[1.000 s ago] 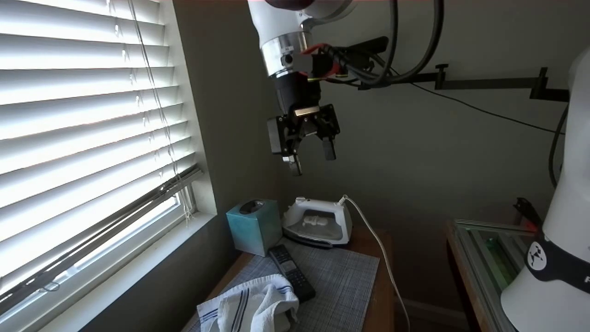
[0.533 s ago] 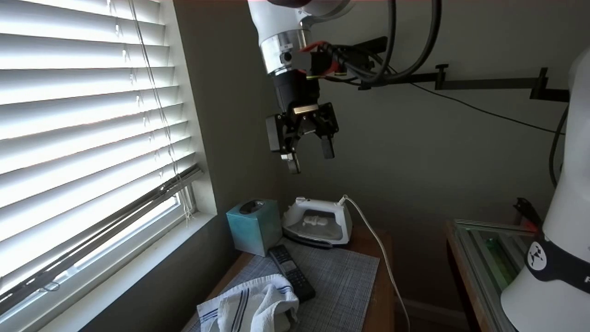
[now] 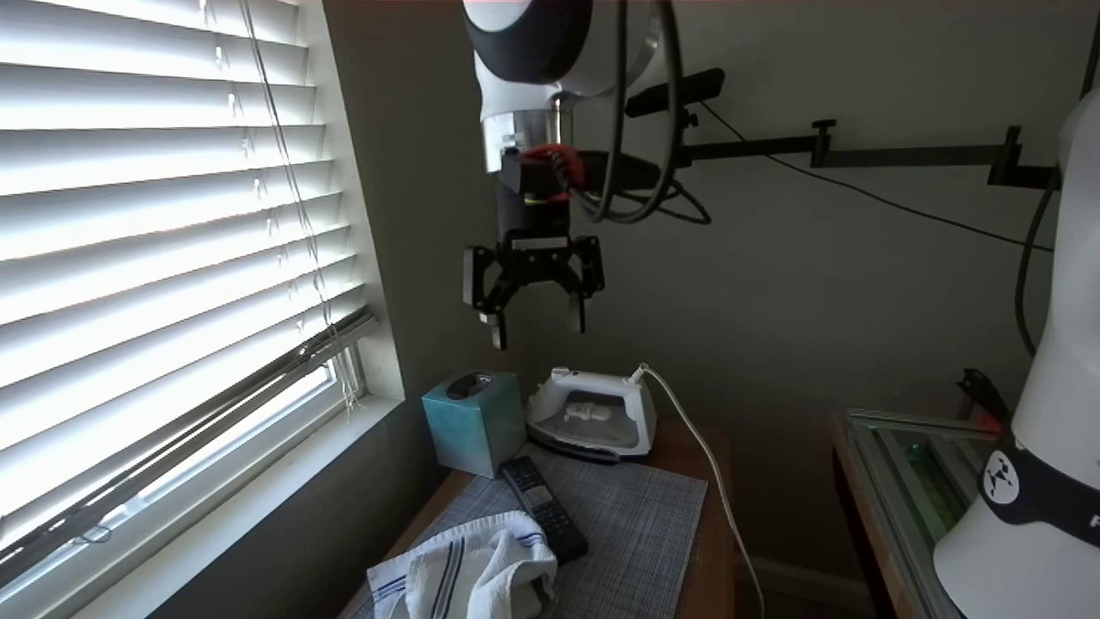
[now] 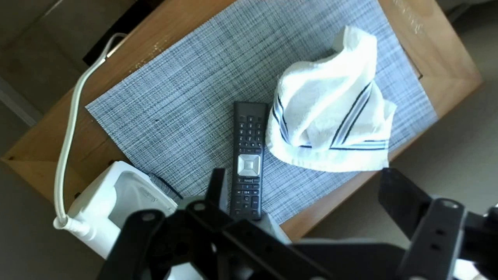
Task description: Place the remote on the towel
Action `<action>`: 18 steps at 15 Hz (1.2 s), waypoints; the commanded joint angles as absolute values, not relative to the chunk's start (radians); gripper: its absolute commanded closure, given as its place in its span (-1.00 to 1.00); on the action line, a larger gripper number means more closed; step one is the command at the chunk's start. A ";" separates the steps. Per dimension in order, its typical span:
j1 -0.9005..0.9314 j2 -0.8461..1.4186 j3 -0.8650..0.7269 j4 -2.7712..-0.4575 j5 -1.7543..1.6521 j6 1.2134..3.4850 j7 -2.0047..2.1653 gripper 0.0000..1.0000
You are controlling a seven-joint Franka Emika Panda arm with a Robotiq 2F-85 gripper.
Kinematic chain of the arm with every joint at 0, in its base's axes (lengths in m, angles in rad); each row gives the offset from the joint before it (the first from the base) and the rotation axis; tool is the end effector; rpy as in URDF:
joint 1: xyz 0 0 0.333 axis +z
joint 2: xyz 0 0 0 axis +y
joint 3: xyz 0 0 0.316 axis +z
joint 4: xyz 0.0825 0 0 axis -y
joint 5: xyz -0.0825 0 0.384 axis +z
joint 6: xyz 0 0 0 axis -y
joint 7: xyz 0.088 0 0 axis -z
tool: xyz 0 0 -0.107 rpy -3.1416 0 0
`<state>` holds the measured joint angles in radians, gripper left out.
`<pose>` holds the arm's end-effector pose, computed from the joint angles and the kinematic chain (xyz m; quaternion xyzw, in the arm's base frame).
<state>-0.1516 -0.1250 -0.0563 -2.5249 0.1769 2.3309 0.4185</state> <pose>0.4344 -0.0883 0.3167 -0.9275 0.3663 0.0414 0.0614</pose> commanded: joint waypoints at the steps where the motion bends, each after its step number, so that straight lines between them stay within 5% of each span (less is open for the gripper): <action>1: -0.147 -0.003 -0.073 -2.542 0.237 2.502 0.538 -1.00; 10: -0.085 0.283 -0.104 -2.532 0.276 2.693 0.718 -1.00; 18: -0.096 0.285 -0.058 -2.489 0.363 2.577 0.437 -1.00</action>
